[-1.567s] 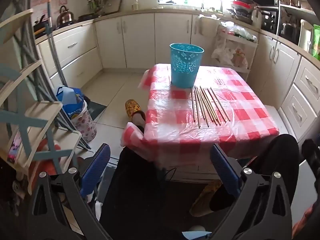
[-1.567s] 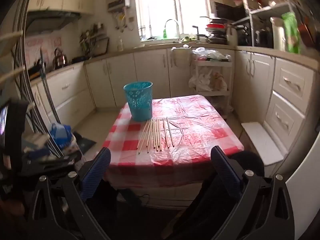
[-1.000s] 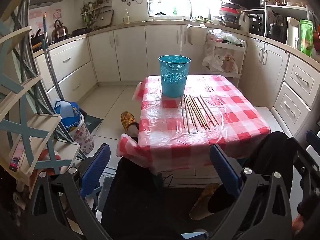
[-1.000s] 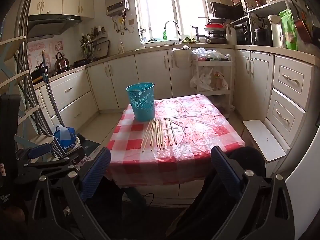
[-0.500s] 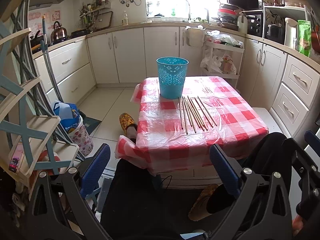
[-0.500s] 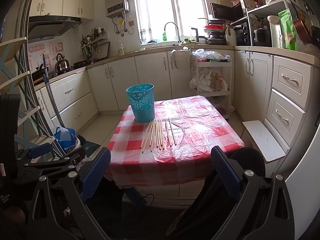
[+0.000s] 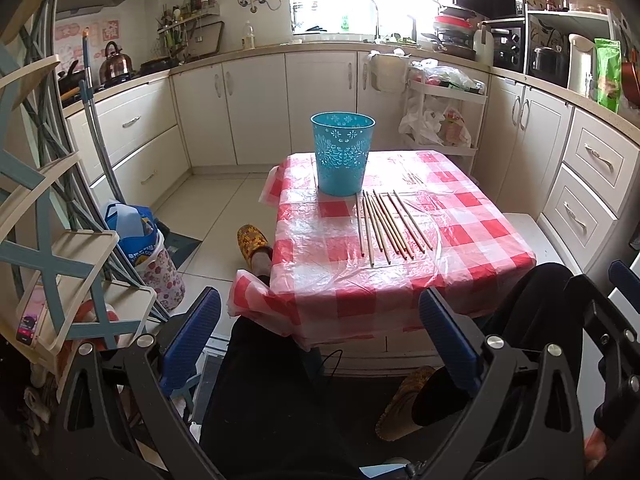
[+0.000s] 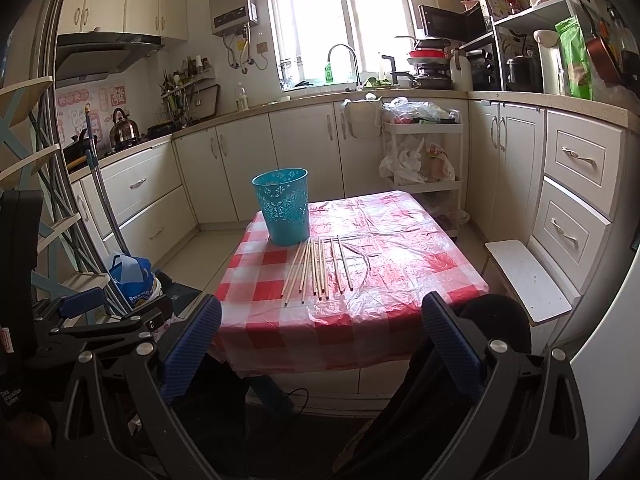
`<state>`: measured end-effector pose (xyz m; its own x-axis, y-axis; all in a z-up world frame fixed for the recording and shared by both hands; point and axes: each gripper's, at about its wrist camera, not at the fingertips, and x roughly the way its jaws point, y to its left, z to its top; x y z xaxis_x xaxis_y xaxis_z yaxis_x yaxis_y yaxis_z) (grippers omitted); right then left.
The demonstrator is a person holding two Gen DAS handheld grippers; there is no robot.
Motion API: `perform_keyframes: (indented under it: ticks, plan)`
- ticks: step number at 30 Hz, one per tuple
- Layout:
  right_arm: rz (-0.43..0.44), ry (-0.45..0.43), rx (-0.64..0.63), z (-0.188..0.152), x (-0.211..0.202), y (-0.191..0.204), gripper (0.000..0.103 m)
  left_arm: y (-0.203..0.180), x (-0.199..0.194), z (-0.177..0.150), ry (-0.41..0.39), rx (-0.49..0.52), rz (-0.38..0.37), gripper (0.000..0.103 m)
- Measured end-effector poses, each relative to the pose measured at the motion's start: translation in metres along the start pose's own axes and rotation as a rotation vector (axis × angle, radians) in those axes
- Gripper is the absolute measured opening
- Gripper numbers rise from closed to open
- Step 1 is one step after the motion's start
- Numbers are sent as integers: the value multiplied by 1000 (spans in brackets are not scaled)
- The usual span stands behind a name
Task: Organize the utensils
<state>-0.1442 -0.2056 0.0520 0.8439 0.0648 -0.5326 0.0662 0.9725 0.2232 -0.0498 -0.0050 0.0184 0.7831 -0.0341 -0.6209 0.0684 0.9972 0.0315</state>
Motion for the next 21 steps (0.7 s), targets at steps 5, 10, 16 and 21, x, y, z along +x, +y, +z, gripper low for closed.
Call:
perform_keyframes:
  ticks: [5, 10, 16, 21]
  plan:
    - [1, -1, 0, -1, 3, 0, 96, 0, 0, 0, -1, 0, 0, 95]
    - [1, -1, 0, -2, 3, 0, 96, -1, -1, 0, 1, -1, -2, 95]
    - [1, 0, 1, -2, 3, 1, 96, -1, 0, -1, 1, -1, -1, 95]
    - [1, 1, 0, -3, 2, 1, 96, -2, 0, -1, -1, -2, 1, 95]
